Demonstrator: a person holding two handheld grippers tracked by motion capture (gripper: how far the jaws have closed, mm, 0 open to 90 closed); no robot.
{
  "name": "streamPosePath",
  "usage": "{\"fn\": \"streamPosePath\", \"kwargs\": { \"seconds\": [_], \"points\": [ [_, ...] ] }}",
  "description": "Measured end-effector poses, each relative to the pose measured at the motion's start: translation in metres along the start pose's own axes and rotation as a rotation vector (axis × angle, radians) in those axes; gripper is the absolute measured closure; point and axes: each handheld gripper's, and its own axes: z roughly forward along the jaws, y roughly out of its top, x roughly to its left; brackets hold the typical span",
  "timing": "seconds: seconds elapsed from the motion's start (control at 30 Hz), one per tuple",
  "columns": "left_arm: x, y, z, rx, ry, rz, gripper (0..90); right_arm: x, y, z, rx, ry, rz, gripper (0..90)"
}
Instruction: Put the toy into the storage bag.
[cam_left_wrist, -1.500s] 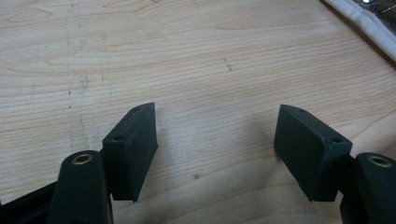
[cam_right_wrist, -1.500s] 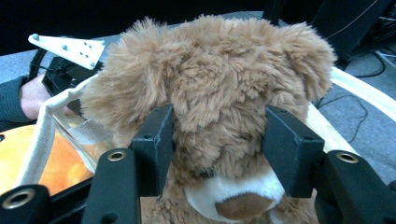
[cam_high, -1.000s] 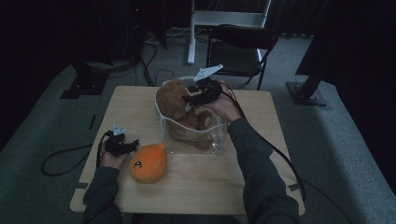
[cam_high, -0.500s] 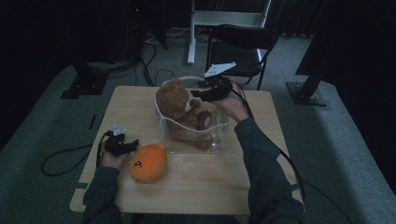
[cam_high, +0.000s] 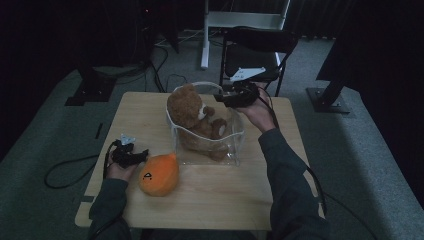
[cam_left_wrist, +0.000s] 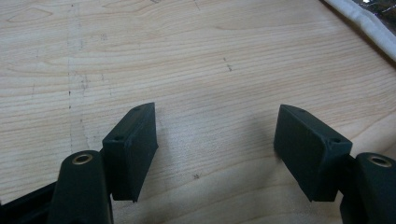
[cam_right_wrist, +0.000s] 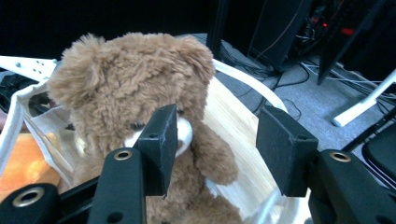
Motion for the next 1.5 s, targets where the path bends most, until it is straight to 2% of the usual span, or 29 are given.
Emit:
{"fn": "streamPosePath", "kwargs": {
  "seconds": [0.23,0.43,0.63,0.87,1.23,1.5],
  "points": [
    [0.0,0.0,0.0,0.0,0.0,0.0,30.6,0.0,-0.006,-0.008,-0.004,-0.006,0.006,47.0],
    [0.0,0.0,0.0,0.0,0.0,0.0,30.6,0.006,-0.015,-0.017,-0.02,0.002,0.004,46.7],
    [0.0,0.0,0.0,0.001,0.0,0.0,30.6,0.018,-0.023,-0.023,-0.041,0.04,0.001,46.5],
    [0.0,0.0,0.0,0.002,0.0,0.0,30.6,0.035,-0.031,-0.025,-0.042,0.077,-0.016,45.9],
    [0.0,0.0,0.0,0.002,0.0,-0.001,30.6,0.056,-0.033,-0.027,-0.048,0.121,-0.052,45.9],
    [0.0,0.0,0.0,0.002,-0.001,-0.002,30.6,0.076,-0.031,-0.023,-0.072,0.2,-0.067,45.9]
  ]
}}
